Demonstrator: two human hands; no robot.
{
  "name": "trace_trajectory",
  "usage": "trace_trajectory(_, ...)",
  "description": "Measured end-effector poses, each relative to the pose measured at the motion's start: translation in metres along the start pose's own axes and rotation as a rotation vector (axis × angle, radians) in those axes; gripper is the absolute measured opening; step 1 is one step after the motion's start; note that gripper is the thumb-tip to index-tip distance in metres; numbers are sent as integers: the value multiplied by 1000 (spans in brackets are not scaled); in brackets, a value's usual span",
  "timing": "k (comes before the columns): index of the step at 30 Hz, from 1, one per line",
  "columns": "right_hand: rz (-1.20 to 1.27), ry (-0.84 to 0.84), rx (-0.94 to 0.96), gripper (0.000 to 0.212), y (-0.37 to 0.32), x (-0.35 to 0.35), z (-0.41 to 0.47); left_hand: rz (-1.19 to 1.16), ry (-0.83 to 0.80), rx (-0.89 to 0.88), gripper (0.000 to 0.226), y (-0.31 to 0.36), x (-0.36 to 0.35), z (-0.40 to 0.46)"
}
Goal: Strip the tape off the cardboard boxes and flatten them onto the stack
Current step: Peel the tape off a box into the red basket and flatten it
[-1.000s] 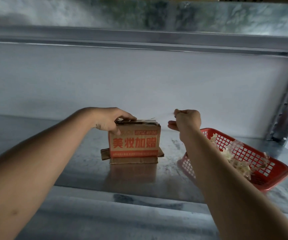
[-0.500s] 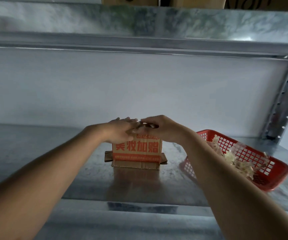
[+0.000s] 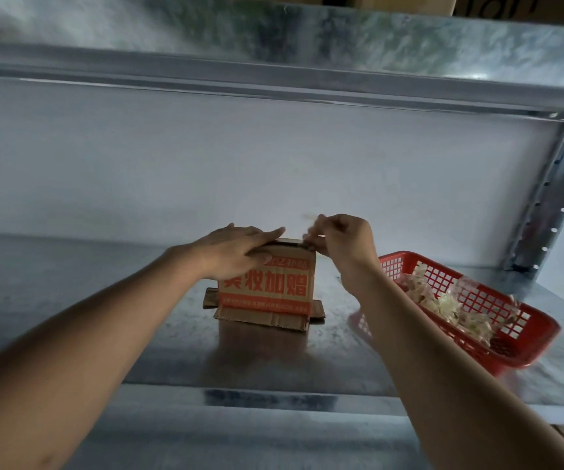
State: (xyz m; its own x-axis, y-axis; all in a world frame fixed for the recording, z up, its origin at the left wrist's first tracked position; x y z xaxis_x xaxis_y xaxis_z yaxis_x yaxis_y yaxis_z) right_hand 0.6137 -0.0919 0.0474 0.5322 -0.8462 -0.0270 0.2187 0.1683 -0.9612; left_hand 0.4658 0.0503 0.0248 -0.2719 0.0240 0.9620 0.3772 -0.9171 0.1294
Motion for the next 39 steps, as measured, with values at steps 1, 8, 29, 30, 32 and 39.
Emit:
trace_trajectory(1,157,55,-80,24,3,11,-1,-11,1,-17,56,0,1,-1)
trace_trajectory(8,-26,141,-68,9,7,62,-5,-68,-23,11,57,14,4,4)
trace_trajectory(29,-586,-212,296,16,35,17,-24,116,287,11,72,55,3,13)
trace_trajectory(30,-585,-221,294,15,38,18,-26,123,298,12,71,54,4,14)
trace_trajectory(32,-554,-228,265,14,44,24,-28,120,321,15,71,53,4,16)
trace_trajectory(39,-390,-125,257,23,45,54,-21,114,338,-14,75,56,1,25)
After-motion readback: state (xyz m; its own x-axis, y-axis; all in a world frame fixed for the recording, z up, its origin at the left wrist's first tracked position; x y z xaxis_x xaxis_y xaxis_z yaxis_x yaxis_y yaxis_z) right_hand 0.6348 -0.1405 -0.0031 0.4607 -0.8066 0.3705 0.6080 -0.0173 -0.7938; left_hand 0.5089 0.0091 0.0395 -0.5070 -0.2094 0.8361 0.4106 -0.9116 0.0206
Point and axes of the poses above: each hand's wrist, its own z-axis towards the middle knuckle, its own x-axis out of the back of the hand, y = z × x, the point moved 10 cm from there along z, towards the middle knuckle, and after that the axes turned 8 degrees about y, right-handed, at the moved point
